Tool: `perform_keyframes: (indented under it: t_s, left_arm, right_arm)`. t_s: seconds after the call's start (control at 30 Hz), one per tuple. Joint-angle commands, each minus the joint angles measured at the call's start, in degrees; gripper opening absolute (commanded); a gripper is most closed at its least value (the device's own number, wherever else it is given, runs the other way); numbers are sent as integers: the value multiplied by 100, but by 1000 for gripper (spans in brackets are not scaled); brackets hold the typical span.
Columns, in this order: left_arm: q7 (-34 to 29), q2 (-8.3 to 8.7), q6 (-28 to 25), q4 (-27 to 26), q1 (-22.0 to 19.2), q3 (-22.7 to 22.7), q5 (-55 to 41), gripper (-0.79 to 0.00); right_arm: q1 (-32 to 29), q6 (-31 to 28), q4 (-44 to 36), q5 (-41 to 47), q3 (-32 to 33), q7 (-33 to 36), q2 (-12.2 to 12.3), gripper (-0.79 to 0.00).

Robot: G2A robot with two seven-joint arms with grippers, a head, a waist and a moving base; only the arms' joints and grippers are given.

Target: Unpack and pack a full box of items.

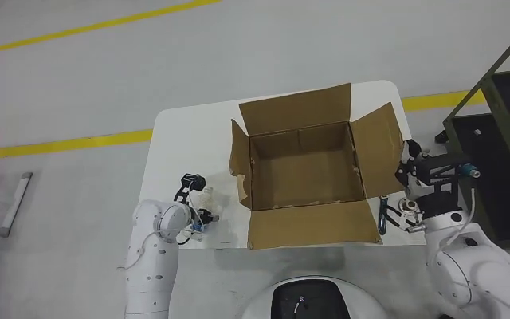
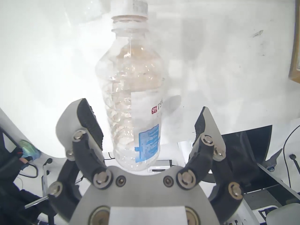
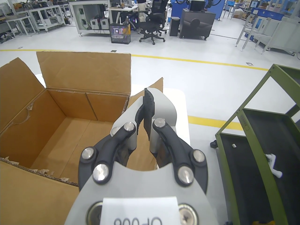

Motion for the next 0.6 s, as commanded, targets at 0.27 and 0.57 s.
perform_keyframes:
  t_s: [0.27, 0.57]
  left_arm:
    - [79, 52, 146, 211, 6, 137, 66, -785]
    - [49, 125, 259, -209, 108, -37, -179, -785]
  right_arm:
    - [-50, -17, -47, -27, 42, 32, -40, -785]
    - [-10, 70, -305, 474, 318, 139, -87, -785]
